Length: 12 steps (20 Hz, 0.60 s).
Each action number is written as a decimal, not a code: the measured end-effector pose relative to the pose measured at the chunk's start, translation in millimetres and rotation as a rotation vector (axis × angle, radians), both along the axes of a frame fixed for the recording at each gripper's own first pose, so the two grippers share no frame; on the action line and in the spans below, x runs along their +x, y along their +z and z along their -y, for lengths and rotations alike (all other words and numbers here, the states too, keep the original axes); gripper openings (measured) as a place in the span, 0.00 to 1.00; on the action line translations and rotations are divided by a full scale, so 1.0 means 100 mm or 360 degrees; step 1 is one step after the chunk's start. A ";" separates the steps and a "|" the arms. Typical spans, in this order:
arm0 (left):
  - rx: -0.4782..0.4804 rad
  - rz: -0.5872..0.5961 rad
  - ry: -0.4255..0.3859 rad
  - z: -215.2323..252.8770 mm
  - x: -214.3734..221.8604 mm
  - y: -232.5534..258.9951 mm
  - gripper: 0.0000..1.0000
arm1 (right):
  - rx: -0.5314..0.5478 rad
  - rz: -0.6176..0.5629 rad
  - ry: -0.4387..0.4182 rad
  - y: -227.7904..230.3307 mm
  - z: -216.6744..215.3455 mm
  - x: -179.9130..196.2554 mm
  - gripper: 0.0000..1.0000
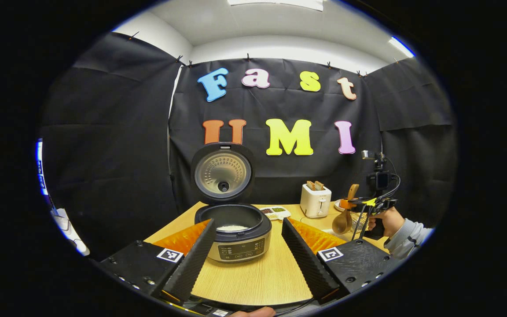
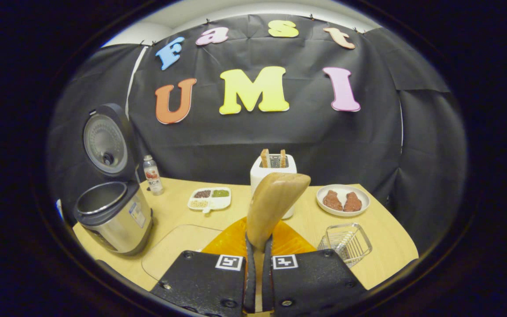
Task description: Close the left gripper, press the button to open the rice cooker; take a wooden spoon from the chopstick holder with the right hand, scoop a spoonful of rice and pour it into the rice cooker, then put the wooden spoon back into the chopstick holder.
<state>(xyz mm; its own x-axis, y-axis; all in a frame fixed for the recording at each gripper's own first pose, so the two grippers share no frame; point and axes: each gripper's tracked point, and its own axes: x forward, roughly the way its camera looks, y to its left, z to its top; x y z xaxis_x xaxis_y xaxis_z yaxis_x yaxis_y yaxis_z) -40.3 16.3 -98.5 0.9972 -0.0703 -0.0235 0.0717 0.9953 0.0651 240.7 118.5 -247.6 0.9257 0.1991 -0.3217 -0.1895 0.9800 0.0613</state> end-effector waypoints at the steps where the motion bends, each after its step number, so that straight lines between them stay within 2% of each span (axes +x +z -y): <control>1: -0.0001 -0.0001 -0.0001 0.01 -0.01 0.00 0.95 | -0.0023 -0.0009 -0.0005 -0.07 0.00 0.00 0.11; 7: -0.0013 -0.0004 -0.0003 0.02 0.05 -0.02 0.95 | -0.0160 -0.0052 0.0015 -0.32 -0.16 -0.03 0.11; 12: -0.0027 -0.0016 0.0002 -0.01 0.06 -0.07 0.96 | 0.0067 -0.0167 0.0100 -0.41 -0.52 -0.21 0.11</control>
<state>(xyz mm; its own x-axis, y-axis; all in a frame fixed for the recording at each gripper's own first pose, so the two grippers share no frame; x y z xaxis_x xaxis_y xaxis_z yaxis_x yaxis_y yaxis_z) -34.1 17.0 -105.7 0.9970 -0.0698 -0.0321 0.0713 0.9963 0.0475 219.4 170.8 -288.7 0.8726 0.2711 -0.4062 -0.2410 0.9625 0.1246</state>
